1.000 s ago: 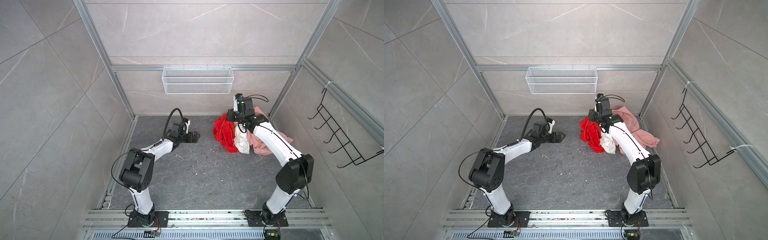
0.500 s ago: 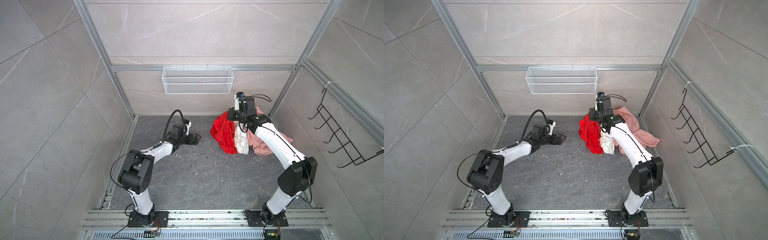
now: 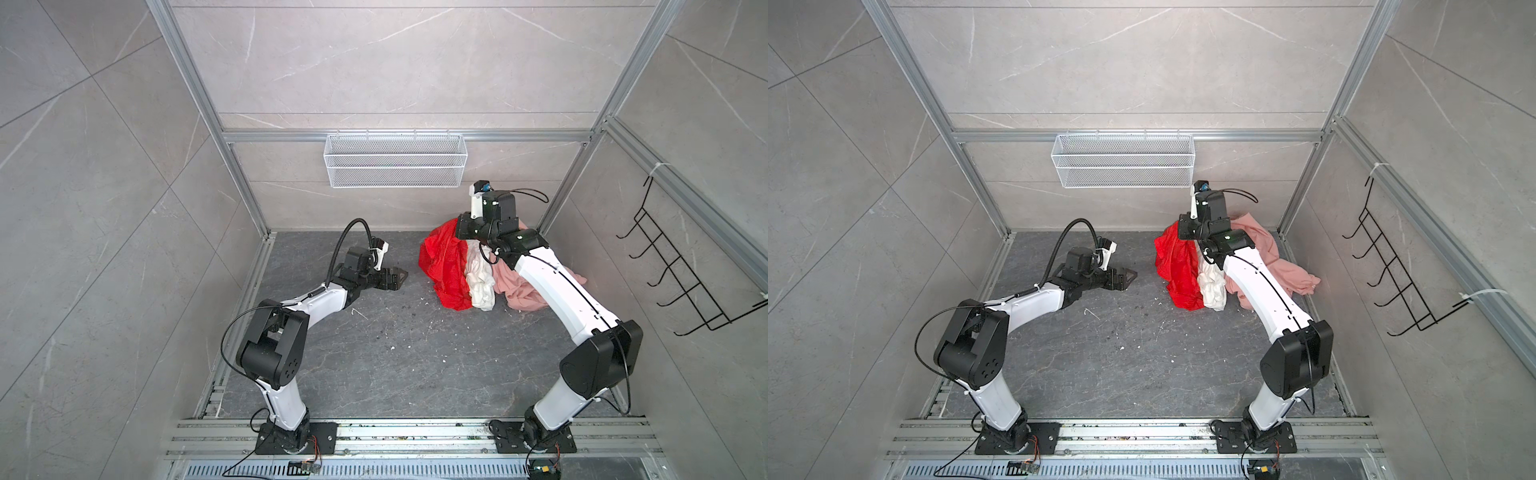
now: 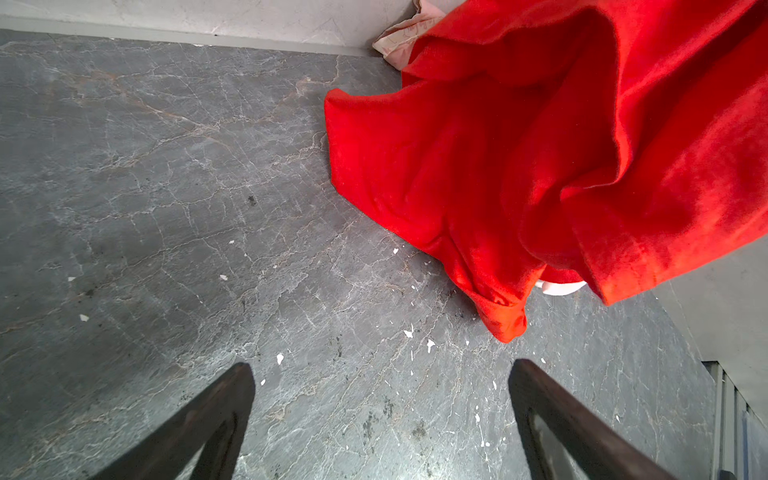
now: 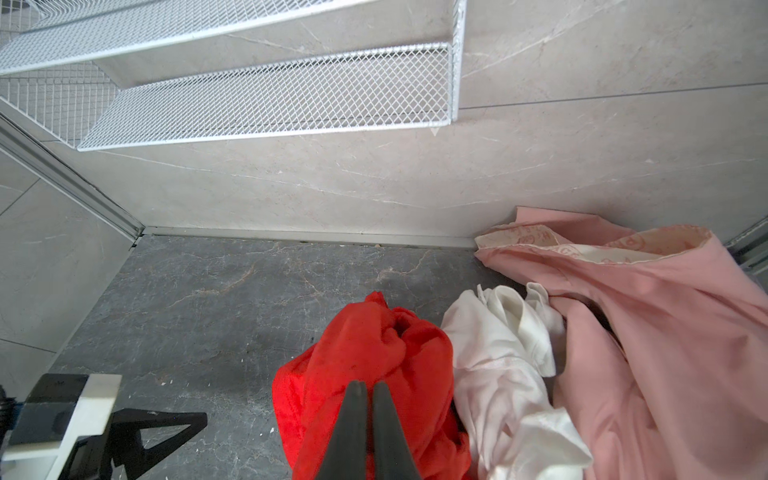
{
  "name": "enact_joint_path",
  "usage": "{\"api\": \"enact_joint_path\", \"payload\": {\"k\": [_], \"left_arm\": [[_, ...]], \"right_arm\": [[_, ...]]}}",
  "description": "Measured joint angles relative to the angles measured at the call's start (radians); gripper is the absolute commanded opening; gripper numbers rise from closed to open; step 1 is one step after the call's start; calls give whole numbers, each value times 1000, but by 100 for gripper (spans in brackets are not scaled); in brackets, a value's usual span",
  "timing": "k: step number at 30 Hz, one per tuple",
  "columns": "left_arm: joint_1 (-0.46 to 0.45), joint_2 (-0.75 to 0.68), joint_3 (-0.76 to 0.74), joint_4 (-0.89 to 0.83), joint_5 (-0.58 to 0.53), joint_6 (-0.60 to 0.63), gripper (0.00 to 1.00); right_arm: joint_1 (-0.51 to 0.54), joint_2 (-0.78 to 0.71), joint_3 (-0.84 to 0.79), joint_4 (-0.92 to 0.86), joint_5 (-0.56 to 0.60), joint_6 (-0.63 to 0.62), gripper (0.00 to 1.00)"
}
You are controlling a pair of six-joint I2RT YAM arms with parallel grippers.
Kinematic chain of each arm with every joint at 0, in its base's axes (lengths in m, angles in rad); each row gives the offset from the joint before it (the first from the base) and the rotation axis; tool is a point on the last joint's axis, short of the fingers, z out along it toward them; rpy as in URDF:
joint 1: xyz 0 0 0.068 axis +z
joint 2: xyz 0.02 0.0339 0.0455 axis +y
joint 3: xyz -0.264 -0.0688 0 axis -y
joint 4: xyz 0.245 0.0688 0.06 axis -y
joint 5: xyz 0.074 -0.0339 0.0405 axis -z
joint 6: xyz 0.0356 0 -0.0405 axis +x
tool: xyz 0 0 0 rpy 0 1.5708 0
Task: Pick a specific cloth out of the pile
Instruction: 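Lift the red cloth with the right gripper up out of the pile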
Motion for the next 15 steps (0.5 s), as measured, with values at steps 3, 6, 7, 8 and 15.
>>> {"api": "enact_joint_path", "payload": {"k": [3,6,7,8,15], "left_arm": [[-3,0,0,0,1,0,98],[-5,-2,0,0,3,4,98],[-6,-2,0,1,5,6,98],[-7,-4,-1,2,8,8,98],[-27,-11,-18,29,18,34,97]], "right_arm": [[2,-3,0,0,-4,0,0],[3,-6,0,0,-9,0,0],[3,-9,0,0,-12,0,0],[3,-11,0,0,-14,0,0],[7,-48,0,0,-27,0,0]]}}
